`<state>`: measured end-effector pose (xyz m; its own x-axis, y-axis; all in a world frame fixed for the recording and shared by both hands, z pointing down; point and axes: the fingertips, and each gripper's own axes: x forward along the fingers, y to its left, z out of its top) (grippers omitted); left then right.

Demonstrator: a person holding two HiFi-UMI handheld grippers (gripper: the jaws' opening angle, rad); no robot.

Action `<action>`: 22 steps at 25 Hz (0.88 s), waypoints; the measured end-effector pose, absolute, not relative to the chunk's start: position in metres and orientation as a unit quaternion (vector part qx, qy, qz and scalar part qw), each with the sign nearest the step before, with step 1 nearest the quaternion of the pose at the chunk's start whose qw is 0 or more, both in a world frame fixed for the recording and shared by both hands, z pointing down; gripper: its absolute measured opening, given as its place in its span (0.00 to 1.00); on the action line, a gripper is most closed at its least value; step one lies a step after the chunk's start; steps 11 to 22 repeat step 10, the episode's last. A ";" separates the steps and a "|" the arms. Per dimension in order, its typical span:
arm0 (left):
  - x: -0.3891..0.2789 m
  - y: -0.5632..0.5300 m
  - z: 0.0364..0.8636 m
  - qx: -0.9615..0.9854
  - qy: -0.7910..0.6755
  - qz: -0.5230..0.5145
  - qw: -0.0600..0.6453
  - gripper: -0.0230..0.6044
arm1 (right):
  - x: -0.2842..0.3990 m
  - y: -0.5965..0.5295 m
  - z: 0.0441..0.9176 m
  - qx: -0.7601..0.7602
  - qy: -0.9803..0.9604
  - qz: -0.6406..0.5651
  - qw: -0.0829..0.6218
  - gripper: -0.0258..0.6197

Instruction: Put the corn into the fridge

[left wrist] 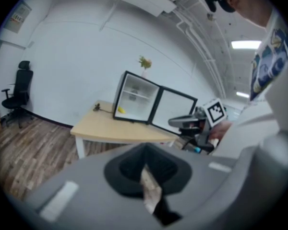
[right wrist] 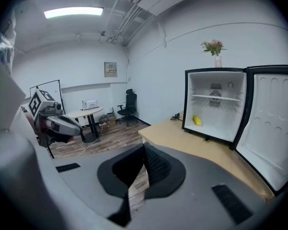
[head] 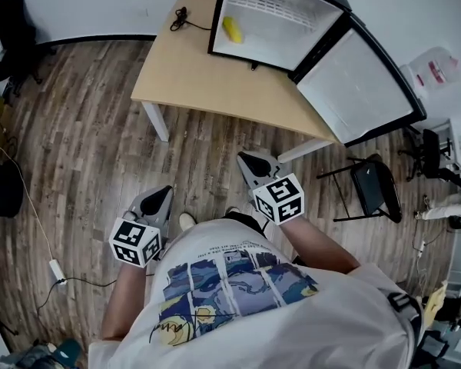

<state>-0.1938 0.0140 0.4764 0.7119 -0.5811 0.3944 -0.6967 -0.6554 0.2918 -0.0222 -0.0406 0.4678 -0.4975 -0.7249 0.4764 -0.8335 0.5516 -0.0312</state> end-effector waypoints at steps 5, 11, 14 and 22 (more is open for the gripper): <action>-0.139 0.002 0.472 0.907 -0.333 0.145 0.211 0.05 | 0.024 -0.032 0.468 0.465 -0.850 0.133 0.207 0.06; -0.069 -0.011 0.466 0.916 -0.314 0.137 0.209 0.05 | 0.082 -0.026 0.470 0.467 -0.846 0.145 0.212 0.06; -0.069 -0.011 0.466 0.916 -0.314 0.137 0.209 0.05 | 0.082 -0.026 0.470 0.467 -0.846 0.145 0.212 0.06; -0.069 -0.011 0.466 0.916 -0.314 0.137 0.209 0.05 | 0.082 -0.026 0.470 0.467 -0.846 0.145 0.212 0.06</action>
